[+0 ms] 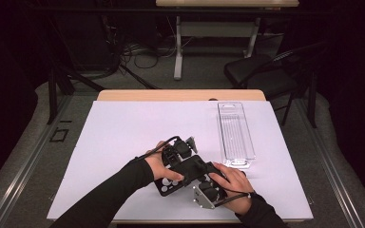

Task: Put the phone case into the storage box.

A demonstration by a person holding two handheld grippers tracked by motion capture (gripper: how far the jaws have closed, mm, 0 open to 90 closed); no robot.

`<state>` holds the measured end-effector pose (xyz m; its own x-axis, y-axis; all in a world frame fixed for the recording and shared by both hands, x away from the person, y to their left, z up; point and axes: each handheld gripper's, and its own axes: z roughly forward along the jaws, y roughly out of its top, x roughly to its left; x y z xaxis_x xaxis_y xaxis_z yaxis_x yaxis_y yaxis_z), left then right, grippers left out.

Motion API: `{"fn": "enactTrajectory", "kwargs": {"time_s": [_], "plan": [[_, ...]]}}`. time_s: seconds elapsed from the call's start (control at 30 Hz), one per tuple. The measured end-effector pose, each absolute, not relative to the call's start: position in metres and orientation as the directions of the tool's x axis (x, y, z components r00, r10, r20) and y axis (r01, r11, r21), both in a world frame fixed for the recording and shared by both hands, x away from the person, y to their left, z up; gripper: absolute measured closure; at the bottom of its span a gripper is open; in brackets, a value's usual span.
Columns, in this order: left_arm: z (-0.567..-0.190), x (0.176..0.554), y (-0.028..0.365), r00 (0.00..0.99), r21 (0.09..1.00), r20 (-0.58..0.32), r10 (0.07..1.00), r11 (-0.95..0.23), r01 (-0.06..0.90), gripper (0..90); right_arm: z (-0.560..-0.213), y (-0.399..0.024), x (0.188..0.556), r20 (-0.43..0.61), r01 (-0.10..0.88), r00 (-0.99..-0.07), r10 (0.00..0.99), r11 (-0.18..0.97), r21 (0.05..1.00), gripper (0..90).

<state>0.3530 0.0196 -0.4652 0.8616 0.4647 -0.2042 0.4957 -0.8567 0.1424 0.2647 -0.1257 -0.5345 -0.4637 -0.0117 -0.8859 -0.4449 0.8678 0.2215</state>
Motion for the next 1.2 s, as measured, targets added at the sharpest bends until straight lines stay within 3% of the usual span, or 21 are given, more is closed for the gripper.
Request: {"fn": "enactTrajectory", "kwargs": {"time_s": [0.63, 1.2], "plan": [[-0.4625, 0.3504, 0.0146, 0.868, 0.152, -0.232, 0.440, -0.865, 0.479, 14.4, -0.5378, -0.1264, 0.2635, -0.917, -0.484, -0.384, -0.107, 0.869, 0.102, 62.3], [-0.4632, 0.3497, 0.0122, 0.868, 0.151, -0.256, 0.426, -0.869, 0.471, 14.3, -0.5394, -0.1264, 0.2638, -0.928, -0.489, -0.348, -0.134, 0.870, 0.058, 68.8]]}}
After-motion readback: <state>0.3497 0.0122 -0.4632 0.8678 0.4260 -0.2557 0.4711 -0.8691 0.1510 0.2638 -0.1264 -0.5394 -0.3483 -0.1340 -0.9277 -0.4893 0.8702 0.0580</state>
